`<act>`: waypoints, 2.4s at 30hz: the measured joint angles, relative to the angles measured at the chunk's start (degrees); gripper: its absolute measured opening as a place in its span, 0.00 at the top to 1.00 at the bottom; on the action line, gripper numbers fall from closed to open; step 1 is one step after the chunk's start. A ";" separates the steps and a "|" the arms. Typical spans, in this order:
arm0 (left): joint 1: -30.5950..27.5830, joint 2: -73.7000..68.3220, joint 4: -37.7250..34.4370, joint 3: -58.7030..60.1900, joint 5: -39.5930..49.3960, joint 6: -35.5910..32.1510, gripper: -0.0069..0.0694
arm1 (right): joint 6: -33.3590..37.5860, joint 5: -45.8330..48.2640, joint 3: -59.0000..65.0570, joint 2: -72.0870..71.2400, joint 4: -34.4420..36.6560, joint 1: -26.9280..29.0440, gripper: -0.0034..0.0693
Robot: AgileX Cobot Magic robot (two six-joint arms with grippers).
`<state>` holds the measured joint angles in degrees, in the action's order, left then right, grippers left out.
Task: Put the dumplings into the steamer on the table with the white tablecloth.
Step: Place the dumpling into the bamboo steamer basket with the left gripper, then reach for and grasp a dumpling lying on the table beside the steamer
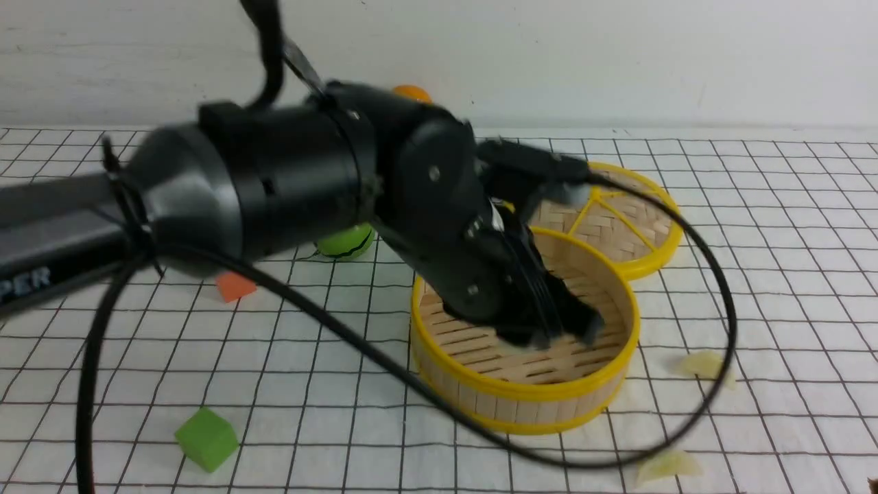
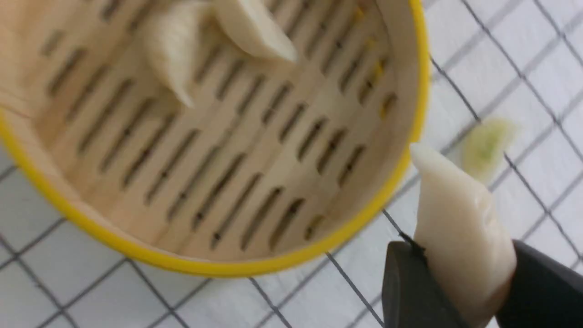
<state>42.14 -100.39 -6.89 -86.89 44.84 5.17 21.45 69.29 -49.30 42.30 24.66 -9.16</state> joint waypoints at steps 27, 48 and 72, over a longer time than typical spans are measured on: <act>-9.14 -21.19 2.96 -7.34 -10.99 7.68 0.59 | 0.00 -1.77 0.00 0.00 -0.54 0.00 0.77; -8.89 -7.02 9.20 -22.85 21.41 4.28 0.50 | 0.00 -1.95 0.00 0.00 -1.46 0.00 0.75; -8.89 47.75 4.63 32.84 12.71 3.49 0.88 | 21.53 2.09 -8.93 18.12 1.04 -0.16 0.96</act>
<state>33.25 -52.65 -2.26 -54.06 57.56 8.66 42.98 71.37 -58.23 60.42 25.70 -9.32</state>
